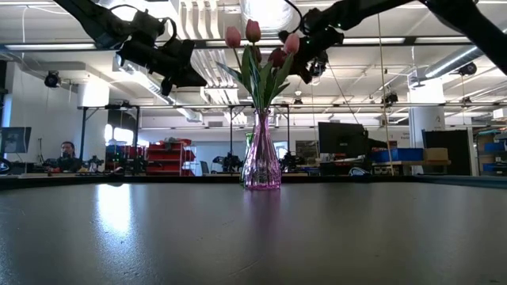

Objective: Sort flowers into vase by color
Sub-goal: Put the red tulip into the green vase, then return to Home Position

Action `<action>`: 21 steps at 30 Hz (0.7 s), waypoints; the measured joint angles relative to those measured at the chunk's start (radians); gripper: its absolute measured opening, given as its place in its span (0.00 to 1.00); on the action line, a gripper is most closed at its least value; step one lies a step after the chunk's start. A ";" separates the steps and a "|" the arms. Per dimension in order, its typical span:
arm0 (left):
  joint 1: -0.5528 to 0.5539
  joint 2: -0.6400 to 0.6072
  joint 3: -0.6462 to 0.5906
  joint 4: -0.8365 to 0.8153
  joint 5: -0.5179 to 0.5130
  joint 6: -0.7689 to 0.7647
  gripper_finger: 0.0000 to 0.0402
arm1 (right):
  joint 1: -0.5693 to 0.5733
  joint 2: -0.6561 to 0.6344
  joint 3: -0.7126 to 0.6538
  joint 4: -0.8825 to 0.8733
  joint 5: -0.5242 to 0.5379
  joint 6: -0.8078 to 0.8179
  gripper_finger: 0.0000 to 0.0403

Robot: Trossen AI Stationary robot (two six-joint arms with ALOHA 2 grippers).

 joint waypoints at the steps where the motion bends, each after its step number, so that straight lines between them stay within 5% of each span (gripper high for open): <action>1: 0.000 0.000 0.000 0.000 0.000 0.003 0.00 | 0.001 -0.001 0.000 -0.002 -0.016 0.007 0.02; 12: 0.000 0.000 0.000 -0.001 0.000 0.006 0.00 | 0.014 -0.002 0.000 -0.047 -0.126 0.014 0.02; 21: 0.000 0.000 0.000 -0.001 0.000 0.006 0.00 | 0.017 -0.028 0.051 -0.031 -0.108 -0.062 0.05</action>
